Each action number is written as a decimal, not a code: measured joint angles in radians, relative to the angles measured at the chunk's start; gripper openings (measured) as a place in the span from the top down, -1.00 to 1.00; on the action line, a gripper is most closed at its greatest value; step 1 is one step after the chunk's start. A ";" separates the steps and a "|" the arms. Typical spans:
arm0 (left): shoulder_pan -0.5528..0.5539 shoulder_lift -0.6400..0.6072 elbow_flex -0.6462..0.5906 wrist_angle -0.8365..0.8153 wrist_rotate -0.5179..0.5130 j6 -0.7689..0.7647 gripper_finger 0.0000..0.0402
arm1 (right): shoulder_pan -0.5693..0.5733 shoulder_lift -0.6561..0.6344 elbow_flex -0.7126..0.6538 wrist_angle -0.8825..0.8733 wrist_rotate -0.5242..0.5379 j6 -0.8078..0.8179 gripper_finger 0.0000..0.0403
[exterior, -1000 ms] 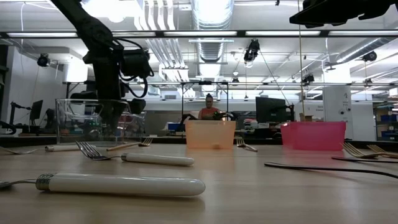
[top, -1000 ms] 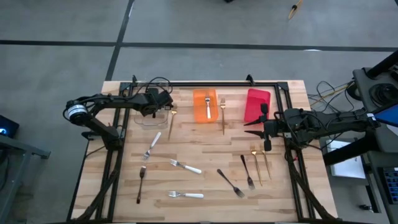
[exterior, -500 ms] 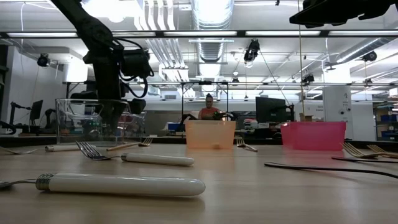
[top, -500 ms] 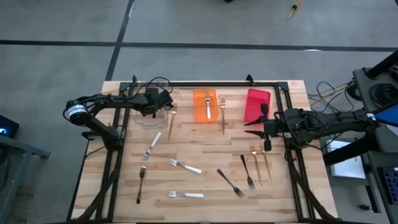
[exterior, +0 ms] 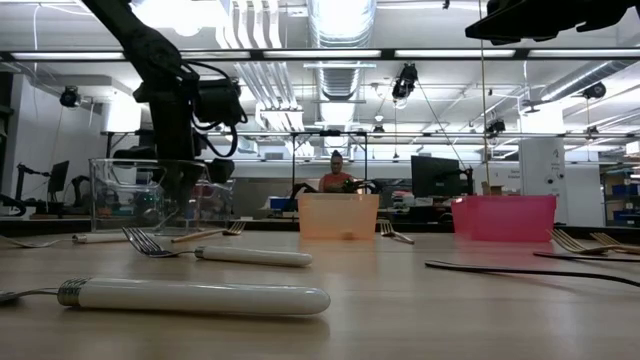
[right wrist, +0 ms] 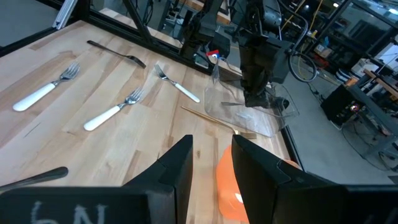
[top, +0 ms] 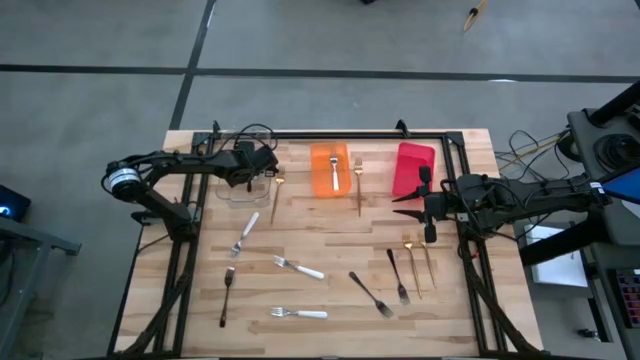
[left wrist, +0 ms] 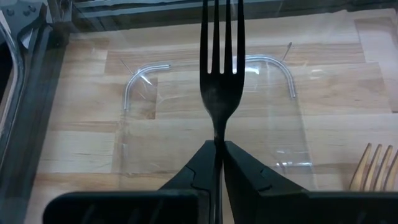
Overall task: Sort silverware by color (type)
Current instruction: Put the top center black fork into the transparent bin, then put the middle right gold fork into the red bin
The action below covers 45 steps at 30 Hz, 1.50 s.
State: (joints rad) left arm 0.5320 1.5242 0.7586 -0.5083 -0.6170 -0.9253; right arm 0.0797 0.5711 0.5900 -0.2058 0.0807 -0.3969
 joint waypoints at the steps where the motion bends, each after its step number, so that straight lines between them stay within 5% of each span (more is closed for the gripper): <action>1: 0.000 0.000 0.000 0.000 0.000 0.000 0.94 | 0.000 0.000 0.000 0.000 0.000 0.000 0.49; 30: -0.002 -0.002 0.002 0.004 -0.001 0.004 0.93 | 0.000 0.000 0.000 0.000 0.000 0.003 0.49; 45: -0.006 -0.001 0.112 -0.050 0.000 0.147 0.93 | 0.000 0.000 0.000 0.001 0.051 0.015 0.49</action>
State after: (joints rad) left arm 0.5260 1.5235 0.8702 -0.5583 -0.6167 -0.7779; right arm 0.0799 0.5713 0.5900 -0.2052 0.1312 -0.3824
